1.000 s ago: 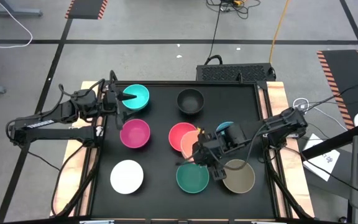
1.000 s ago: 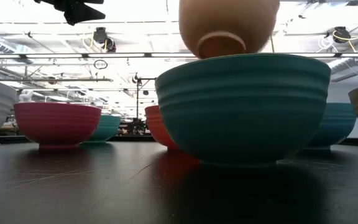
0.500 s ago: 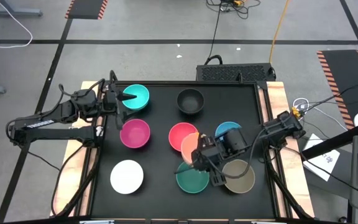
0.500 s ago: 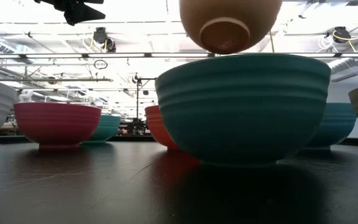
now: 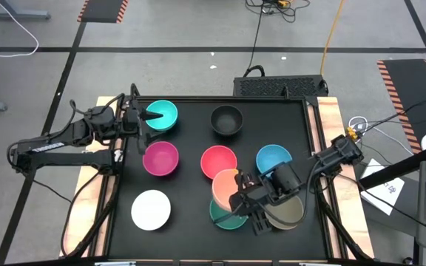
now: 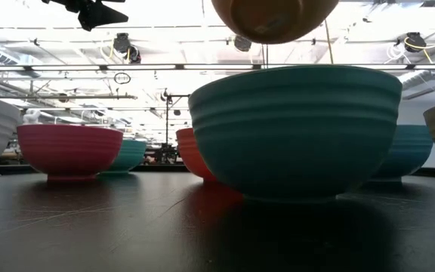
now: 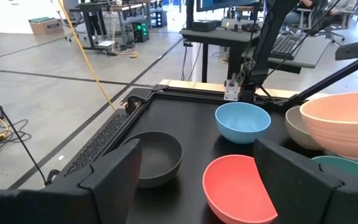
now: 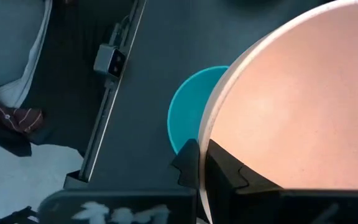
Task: Nest bowls inside each other
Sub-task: Stack the light orange bowl on top of the green bowl
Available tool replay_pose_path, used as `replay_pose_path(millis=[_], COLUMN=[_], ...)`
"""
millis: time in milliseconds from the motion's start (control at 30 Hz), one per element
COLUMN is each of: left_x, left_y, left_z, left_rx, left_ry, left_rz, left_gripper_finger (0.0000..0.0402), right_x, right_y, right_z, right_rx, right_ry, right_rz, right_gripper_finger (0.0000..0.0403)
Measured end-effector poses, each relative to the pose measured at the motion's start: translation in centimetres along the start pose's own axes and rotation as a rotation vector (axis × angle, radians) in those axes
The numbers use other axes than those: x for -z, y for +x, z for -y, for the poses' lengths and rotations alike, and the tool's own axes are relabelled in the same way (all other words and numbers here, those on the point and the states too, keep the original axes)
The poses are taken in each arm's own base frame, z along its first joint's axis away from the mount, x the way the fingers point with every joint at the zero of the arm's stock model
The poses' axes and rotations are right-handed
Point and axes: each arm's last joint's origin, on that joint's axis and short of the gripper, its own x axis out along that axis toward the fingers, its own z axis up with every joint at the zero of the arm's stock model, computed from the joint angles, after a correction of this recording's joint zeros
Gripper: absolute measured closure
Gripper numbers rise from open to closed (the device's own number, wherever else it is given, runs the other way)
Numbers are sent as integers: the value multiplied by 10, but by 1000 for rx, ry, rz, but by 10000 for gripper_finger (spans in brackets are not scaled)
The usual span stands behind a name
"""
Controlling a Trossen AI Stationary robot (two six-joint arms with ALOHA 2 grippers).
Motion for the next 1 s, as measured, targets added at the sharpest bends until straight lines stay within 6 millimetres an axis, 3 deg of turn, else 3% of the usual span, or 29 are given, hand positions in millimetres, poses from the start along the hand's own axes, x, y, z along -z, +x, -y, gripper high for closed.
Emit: replay_pose_path(millis=[267,600,1000], left_x=[0,0,0], left_y=[0,0,0], left_z=[0,0,0], left_rx=[4,5,4], left_ry=[-3,-7,-16], left_rz=[0,0,0], left_gripper_finger=[87,87,87], right_x=[2,9,8], right_y=[9,38,39], right_z=[0,0,-2], right_rx=[4,9,-28], right_ry=[5,24,42], right_rz=[-7,-38,-27], right_gripper_finger=[403,403,403])
